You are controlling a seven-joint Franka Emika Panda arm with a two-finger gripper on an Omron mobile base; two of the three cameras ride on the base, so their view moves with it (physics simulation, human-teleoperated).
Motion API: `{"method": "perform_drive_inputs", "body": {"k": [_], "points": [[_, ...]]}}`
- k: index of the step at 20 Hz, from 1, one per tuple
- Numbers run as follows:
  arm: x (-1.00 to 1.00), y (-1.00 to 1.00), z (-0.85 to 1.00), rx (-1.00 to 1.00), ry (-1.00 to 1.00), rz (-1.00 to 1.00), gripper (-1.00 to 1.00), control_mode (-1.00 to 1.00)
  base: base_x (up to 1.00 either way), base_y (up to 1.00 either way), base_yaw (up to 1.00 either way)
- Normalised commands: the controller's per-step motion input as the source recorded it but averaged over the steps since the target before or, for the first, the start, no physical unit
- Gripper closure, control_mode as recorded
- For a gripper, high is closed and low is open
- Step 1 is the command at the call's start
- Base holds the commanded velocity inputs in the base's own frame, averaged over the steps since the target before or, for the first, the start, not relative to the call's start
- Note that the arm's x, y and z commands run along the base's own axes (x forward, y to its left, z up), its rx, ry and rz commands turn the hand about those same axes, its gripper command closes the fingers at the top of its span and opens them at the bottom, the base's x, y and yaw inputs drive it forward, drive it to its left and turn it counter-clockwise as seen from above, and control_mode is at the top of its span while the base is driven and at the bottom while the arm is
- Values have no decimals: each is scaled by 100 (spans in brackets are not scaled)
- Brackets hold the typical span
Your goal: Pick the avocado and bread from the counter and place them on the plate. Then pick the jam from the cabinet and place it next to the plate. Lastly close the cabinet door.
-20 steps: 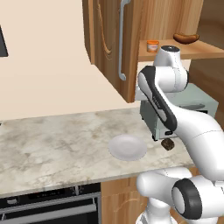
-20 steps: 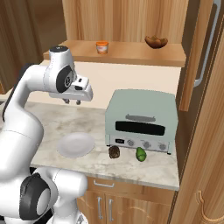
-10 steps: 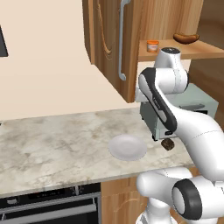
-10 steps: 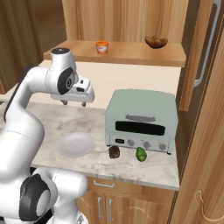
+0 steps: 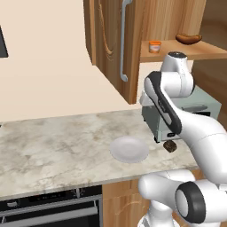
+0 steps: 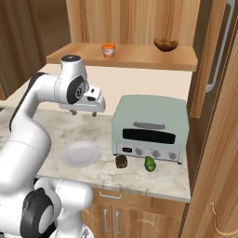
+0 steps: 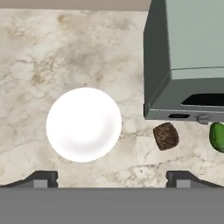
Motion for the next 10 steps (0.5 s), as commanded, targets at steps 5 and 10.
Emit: {"method": "perform_drive_inputs", "body": {"k": [5,10], "points": [[-1,-21,-19,-2,3,2,-100,-100,0,0,0],[-2,-21,-22,-3,1,6,-100,-100,0,0,0]]}}
